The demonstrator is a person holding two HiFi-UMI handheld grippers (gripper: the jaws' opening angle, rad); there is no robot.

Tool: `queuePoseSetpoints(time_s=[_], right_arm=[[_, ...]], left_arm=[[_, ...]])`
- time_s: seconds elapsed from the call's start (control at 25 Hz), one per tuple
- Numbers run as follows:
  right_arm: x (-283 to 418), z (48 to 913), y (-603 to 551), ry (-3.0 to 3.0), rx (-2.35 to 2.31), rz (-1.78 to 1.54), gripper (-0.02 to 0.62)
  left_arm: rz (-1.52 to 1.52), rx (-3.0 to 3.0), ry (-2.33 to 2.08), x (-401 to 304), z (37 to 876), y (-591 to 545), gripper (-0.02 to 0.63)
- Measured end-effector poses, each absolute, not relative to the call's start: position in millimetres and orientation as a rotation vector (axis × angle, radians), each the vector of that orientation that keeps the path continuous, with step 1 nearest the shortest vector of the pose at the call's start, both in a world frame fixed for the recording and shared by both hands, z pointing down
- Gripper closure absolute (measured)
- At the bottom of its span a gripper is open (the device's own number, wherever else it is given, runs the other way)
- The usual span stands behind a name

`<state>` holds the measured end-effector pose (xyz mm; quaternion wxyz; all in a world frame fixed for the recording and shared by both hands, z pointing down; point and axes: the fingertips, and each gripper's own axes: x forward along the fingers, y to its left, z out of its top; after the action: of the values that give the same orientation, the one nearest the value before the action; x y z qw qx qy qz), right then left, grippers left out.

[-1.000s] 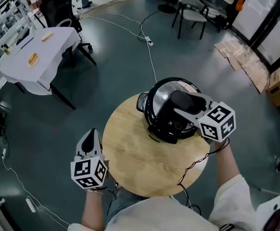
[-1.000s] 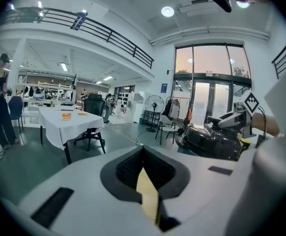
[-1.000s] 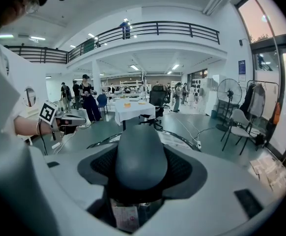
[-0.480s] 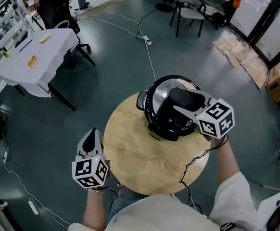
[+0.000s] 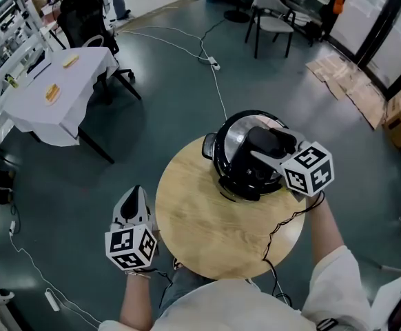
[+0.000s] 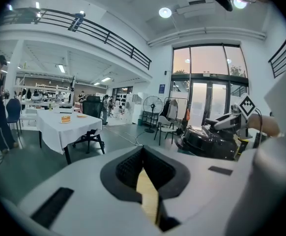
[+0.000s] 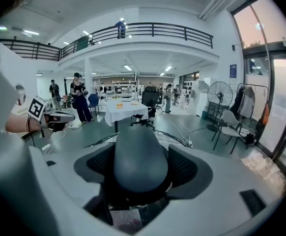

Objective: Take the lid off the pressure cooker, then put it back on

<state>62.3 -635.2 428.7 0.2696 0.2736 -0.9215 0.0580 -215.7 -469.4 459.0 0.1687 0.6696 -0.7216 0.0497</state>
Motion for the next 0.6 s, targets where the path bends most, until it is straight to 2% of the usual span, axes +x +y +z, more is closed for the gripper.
queuePoseSetpoints(time_s=[0.32, 0.6], right_arm=[[65.5, 411.1, -633.0, -2.477, 0.828, 0.104, 0.195], [69.0, 379.5, -615.3, -2.49, 0.914, 0.075, 0.186]], left_arm=[[0.135, 1.93, -2.047, -221.6, 450.3, -463.9, 0.612], [0.118, 1.992, -2.024, -223.2, 436.1, -464.5, 0.612]])
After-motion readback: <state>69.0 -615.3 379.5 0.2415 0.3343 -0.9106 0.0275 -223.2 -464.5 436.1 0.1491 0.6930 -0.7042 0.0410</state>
